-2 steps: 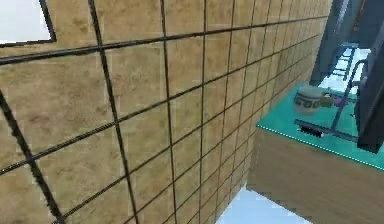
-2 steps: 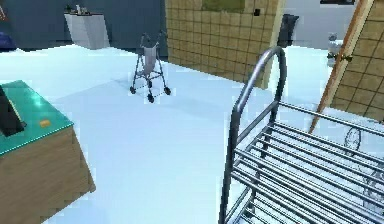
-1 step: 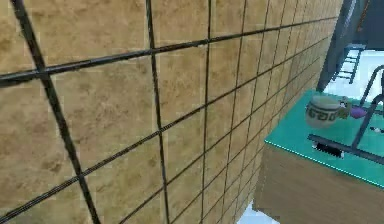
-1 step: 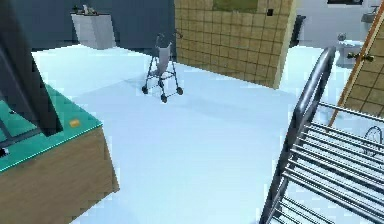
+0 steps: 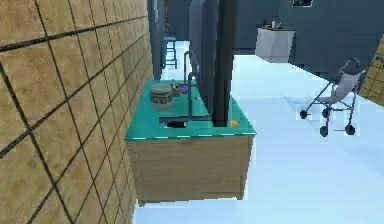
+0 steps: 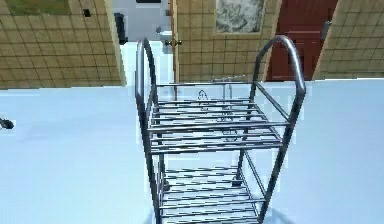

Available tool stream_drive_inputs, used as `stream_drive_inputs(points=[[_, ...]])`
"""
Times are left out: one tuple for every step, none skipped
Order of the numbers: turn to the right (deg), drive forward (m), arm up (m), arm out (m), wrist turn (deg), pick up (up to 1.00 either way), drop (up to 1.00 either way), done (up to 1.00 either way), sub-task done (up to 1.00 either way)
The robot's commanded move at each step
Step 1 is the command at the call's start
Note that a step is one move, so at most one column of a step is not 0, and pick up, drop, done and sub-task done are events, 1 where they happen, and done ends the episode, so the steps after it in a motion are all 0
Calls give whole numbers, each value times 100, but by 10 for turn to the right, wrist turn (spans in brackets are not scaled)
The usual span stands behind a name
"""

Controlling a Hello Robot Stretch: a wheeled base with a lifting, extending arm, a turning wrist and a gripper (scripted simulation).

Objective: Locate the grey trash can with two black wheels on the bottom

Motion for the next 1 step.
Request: stream_drive_inputs(points=[[450,0,0,0,0,0,0,0,0]])
